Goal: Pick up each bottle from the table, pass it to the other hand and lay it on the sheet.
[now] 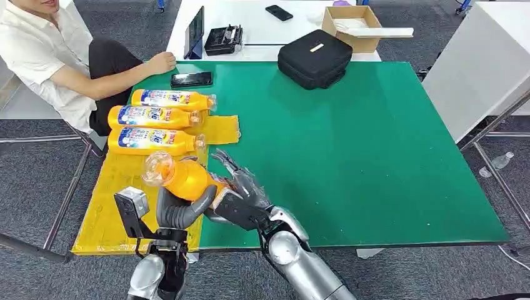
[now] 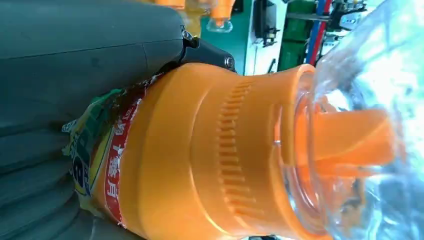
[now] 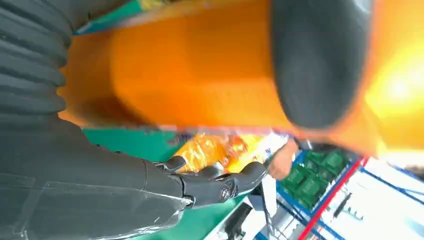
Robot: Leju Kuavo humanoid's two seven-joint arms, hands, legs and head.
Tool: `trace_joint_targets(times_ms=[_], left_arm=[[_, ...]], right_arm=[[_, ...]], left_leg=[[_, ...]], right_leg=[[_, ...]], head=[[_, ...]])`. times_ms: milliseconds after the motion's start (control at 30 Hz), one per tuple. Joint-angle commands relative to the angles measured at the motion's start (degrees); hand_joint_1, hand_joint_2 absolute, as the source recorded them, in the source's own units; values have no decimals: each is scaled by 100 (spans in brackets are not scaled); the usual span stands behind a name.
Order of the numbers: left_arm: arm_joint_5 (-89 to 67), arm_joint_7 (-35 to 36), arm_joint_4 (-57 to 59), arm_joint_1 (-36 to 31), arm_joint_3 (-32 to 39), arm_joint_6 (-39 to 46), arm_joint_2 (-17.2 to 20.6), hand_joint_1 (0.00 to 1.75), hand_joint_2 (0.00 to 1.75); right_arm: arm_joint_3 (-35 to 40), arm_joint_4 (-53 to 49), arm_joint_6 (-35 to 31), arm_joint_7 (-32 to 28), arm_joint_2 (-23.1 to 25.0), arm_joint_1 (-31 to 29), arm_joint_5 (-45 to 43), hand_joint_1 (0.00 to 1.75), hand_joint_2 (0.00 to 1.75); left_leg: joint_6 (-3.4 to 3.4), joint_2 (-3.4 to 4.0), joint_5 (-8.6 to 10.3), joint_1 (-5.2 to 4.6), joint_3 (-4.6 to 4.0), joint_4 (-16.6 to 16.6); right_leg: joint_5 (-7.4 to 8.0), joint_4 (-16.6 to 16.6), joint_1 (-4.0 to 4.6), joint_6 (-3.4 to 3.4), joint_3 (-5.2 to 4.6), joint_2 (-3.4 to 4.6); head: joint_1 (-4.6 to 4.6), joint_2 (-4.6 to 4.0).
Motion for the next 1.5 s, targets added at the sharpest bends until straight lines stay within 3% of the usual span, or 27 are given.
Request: trace_joint_targets(times_ms=[33,167,433,467,600,633,800,967,1067,1167,1267,1367,1500], left_arm=[[-513,-28,-287,-191,339,380,-265,175,175],[-623,-39,-669,18,490,459,-265,175,175],[-811,-159,-806,66,570,468,-265,175,175],[-906,-191,-876,92,619,472,-265,175,175],[-2462,-287,-1212,150,798,911,-265,175,175],[-3545,-180,-1341,172,847,1205,-236,175,175],[-4886,-85,-1607,300,996,1521,-180,175,175],[-5019,-49,-1622,309,1026,1575,-182,175,175],[-6412,374,-1548,279,1170,1738,-40,175,175],[-8599,626,-1006,140,1014,2179,524,175,175],[-8305,452,-453,6,1016,2114,766,175,175],[-8136,270,8,-277,1014,1977,984,175,175],[-7882,45,455,-382,1090,1797,1216,175,175]], right_arm=[[-527,-607,-542,74,11,430,627,0,175],[-1147,-1190,-787,177,124,787,1019,0,175],[-1481,-1336,-800,146,231,963,1184,0,175],[-1559,-1424,-819,119,230,1042,1234,0,175],[-1953,-1924,-902,66,247,1483,1365,0,175],[-2080,-2106,-899,46,241,1657,1375,0,175],[-2305,-2452,-895,-136,258,1921,1308,0,175],[-2309,-2440,-897,-137,278,1889,1310,0,175],[-2407,-2466,-991,-288,248,1866,1261,0,175],[-2690,-2155,-1180,-675,325,1444,913,0,175],[-3185,-2353,-1630,-854,483,1216,552,0,175],[-3558,-2691,-1422,-896,505,1167,166,0,175],[-3843,-2348,-1050,-1024,572,1163,-116,0,175]], left_leg=[[0,-5,-3,6,3,4],[2,-5,-13,7,18,7],[-1,8,-15,6,23,5],[0,-2,-1,1,-6,0],[2,-3,-17,7,28,2],[2,-2,-8,3,8,0],[1,-4,-13,4,12,1],[-3,5,-12,3,8,0],[-2,7,-10,2,7,-2],[0,11,-2,-2,6,-10],[-2,29,-5,-1,34,-21],[-2,-2,2,-5,7,-12],[-3,-6,1,-1,26,-18]], right_leg=[[-4,-1,8,-15,9,-12],[-14,-1,12,-25,28,-16],[-13,0,12,-32,29,-5],[-2,-2,3,-11,-2,-7],[-18,-7,14,-32,38,-18],[-9,-5,7,-19,14,-11],[-14,-4,8,-22,21,-13],[-8,-4,8,-24,11,-4],[-7,-4,7,-23,9,-3],[-1,-8,2,-17,5,4],[0,-18,5,-31,29,17],[-2,-6,-2,-18,9,-8],[-5,-15,4,-27,28,-15]], head=[[-2,0],[0,0],[-2,0],[-2,0],[-2,0],[-2,0],[0,0],[0,0],[0,0],[0,0],[0,0],[0,0],[0,0]])
